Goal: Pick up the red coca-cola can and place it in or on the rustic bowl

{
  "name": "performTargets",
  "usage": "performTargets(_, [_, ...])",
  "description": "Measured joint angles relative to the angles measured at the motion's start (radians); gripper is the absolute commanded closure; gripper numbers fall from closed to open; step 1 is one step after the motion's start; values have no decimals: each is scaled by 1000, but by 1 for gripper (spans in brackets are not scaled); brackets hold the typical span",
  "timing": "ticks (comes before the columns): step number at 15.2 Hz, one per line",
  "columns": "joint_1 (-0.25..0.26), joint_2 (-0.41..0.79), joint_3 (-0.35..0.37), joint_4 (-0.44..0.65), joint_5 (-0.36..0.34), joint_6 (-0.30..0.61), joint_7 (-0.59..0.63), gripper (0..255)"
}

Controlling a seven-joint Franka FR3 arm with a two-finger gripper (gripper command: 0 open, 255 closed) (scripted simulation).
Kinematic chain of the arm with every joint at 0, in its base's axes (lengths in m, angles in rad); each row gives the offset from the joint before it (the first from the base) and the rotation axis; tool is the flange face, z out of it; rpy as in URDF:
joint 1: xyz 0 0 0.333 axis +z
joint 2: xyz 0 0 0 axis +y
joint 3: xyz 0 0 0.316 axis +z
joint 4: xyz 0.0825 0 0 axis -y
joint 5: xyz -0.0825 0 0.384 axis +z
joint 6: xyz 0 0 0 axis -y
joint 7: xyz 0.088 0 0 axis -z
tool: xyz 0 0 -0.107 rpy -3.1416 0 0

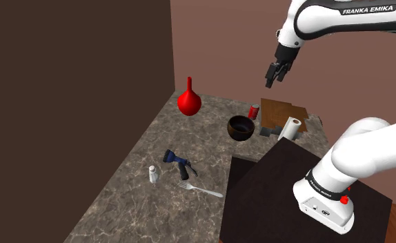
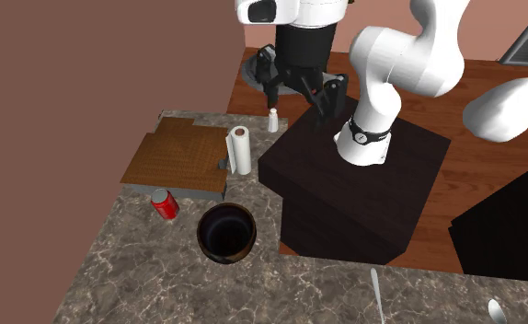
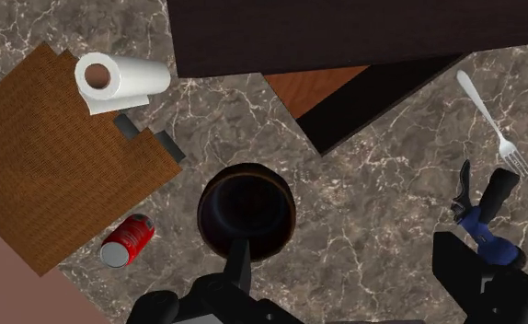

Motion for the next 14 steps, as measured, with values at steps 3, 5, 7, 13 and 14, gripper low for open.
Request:
performTargets(3, [-19,67,-54,-28,-27,96,-56,0])
performTargets(5, [-22,124,-79,-22,-33,148,-81,0])
performTargets(7, [-29,175,-107,-30,-40,208,-111,0])
performTargets(13, [-35,386,-197,5,-25,385,-221,0])
performTargets(14, [-35,422,-209,14,-16,410,-239,0])
